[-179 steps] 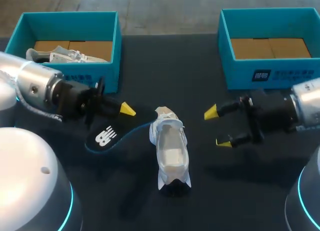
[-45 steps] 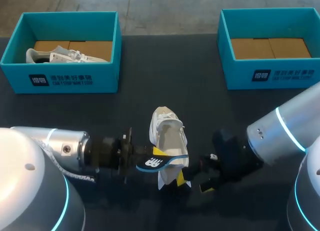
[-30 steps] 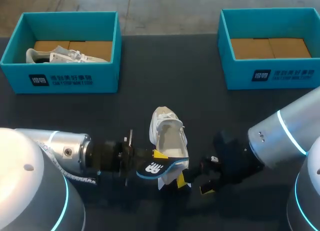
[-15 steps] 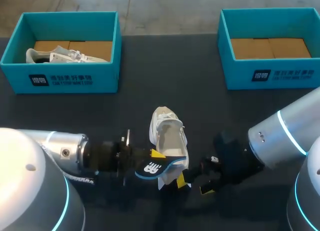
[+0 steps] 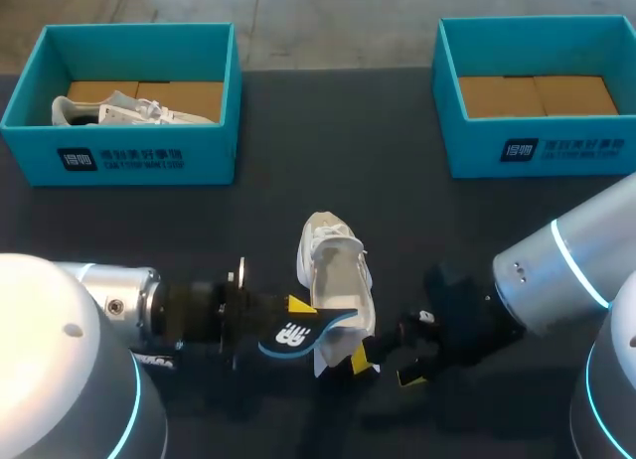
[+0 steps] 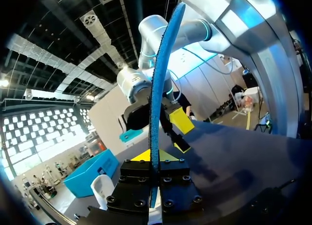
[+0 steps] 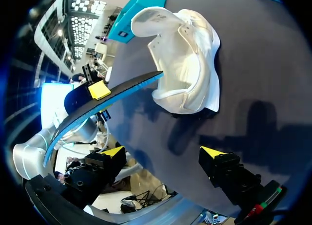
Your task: Take the shoe out of the shoebox, open the shoe tongue, remove and reinsert the insole, then place the shoe into the shoebox
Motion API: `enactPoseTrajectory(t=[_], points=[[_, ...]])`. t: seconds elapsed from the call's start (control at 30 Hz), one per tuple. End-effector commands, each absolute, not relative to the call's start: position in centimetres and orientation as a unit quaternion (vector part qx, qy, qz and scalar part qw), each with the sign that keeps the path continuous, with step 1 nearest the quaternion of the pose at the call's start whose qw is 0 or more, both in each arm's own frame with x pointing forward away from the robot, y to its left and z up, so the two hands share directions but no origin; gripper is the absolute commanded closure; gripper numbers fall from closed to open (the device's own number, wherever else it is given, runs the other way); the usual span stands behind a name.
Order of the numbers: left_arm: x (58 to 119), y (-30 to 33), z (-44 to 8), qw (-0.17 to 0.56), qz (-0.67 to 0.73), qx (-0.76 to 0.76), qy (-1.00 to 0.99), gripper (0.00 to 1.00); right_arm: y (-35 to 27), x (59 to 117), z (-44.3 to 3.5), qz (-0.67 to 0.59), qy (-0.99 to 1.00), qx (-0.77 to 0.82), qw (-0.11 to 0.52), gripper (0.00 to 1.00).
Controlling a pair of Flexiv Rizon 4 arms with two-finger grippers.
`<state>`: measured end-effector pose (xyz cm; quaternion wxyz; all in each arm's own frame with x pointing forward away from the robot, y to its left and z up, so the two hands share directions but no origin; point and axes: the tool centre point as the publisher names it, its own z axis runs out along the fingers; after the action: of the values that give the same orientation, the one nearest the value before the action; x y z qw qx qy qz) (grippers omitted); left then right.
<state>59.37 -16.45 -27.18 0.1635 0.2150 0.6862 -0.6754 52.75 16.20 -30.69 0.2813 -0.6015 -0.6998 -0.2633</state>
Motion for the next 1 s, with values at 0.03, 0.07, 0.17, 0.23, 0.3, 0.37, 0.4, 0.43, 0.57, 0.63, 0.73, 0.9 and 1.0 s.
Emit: enactPoseTrajectory(t=[0.03, 0.07, 0.17, 0.23, 0.3, 0.37, 0.4, 0.43, 0.57, 0.63, 0.73, 0.9, 1.0], points=[[59.0, -16.1, -27.2, 0.166, -0.673, 0.213, 0.689, 1.00, 16.3, 52.6, -30.7, -0.263, -0.699, -0.603, 0.279, 0.00], [59.1, -16.2, -27.4, 0.165, -0.672, 0.211, 0.690, 1.00, 16.3, 52.6, -30.7, -0.263, -0.699, -0.603, 0.279, 0.00], [59.3, -16.2, -27.6, 0.166, -0.669, 0.209, 0.694, 1.00, 16.3, 52.6, -30.7, -0.263, -0.699, -0.603, 0.279, 0.00], [59.4, -16.0, -27.8, 0.168, -0.667, 0.207, 0.696, 1.00, 16.3, 52.6, -30.7, -0.263, -0.699, -0.603, 0.279, 0.00], [59.6, -15.9, -28.0, 0.169, -0.665, 0.204, 0.698, 1.00, 16.3, 52.6, -30.7, -0.263, -0.699, -0.603, 0.279, 0.00], [59.8, -15.8, -28.2, 0.170, -0.663, 0.202, 0.701, 1.00, 16.3, 52.6, -30.7, -0.263, -0.699, -0.603, 0.279, 0.00], [59.9, -15.7, -28.3, 0.169, -0.662, 0.200, 0.702, 1.00, 16.3, 52.6, -30.7, -0.263, -0.699, -0.603, 0.279, 0.00], [59.9, -15.7, -28.3, 0.169, -0.661, 0.199, 0.703, 1.00, 16.3, 52.6, -30.7, -0.263, -0.699, -0.603, 0.279, 0.00], [60.3, -15.7, -28.6, 0.170, -0.660, 0.198, 0.705, 1.00, 16.3, 52.6, -30.7, -0.263, -0.699, -0.603, 0.279, 0.00], [60.4, -15.8, -28.6, 0.170, -0.659, 0.198, 0.705, 1.00, 16.3, 52.6, -30.7, -0.263, -0.699, -0.603, 0.279, 0.00], [60.5, -16.1, -28.7, 0.168, -0.659, 0.199, 0.706, 1.00, 16.3, 52.6, -30.7, -0.263, -0.699, -0.603, 0.279, 0.00], [60.6, -16.4, -29.0, 0.166, -0.658, 0.200, 0.707, 1.00, 16.3, 52.6, -30.7, -0.263, -0.699, -0.603, 0.279, 0.00], [60.7, -16.5, -29.0, 0.165, -0.657, 0.201, 0.708, 1.00, 16.3, 52.6, -30.7, -0.263, -0.699, -0.603, 0.279, 0.00]])
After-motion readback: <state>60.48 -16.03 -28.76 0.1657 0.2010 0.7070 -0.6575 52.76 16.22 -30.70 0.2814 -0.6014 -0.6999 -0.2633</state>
